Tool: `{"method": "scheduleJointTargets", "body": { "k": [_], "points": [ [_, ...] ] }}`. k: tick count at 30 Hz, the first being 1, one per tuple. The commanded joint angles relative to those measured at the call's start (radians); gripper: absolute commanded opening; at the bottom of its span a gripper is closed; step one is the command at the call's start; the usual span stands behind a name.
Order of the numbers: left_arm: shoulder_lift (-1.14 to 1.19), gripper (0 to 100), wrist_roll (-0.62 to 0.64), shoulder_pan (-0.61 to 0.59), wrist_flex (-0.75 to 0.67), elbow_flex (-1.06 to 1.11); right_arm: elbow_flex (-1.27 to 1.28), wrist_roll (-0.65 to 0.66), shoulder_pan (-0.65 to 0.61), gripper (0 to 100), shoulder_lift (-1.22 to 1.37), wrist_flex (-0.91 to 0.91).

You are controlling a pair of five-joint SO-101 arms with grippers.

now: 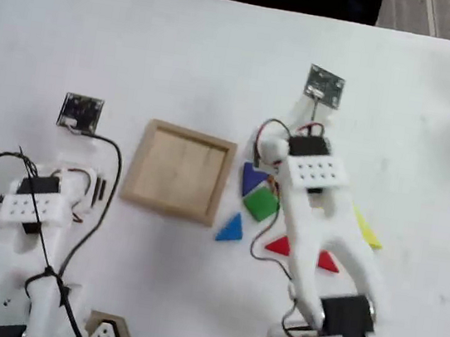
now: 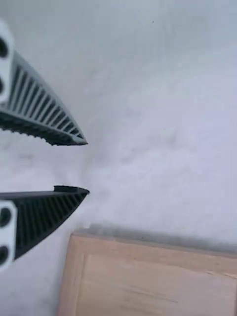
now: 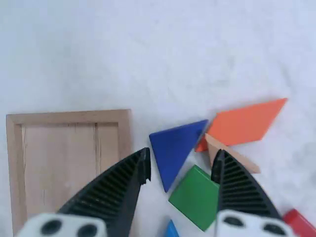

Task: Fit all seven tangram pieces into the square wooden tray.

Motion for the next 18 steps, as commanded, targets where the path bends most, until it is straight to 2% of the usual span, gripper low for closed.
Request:
{"method": "scheduleJointTargets", "body": {
  "k": [1, 5, 9, 18],
  "points": [
    [-0.030, 15, -0.008, -0.007, -0.029, -0.003, -0.084, -0.057, -0.050, 20.7, 0.108, -0.111],
    [-0.030, 15, -0.008, -0.007, -0.029, -0.003, -0.138, -0.098, -0.107, 20.7, 0.222, -0.189],
    [-0.030, 15, -0.008, -0.007, -0.029, -0.003, -0.155, -0.101, -0.139, 20.8, 0.288, -0.188],
    [-0.030, 15, -0.008, -0.007, -0.038, 0.008, -0.150, -0.103, -0.093, 20.9, 0.309, -0.070]
  ]
}}
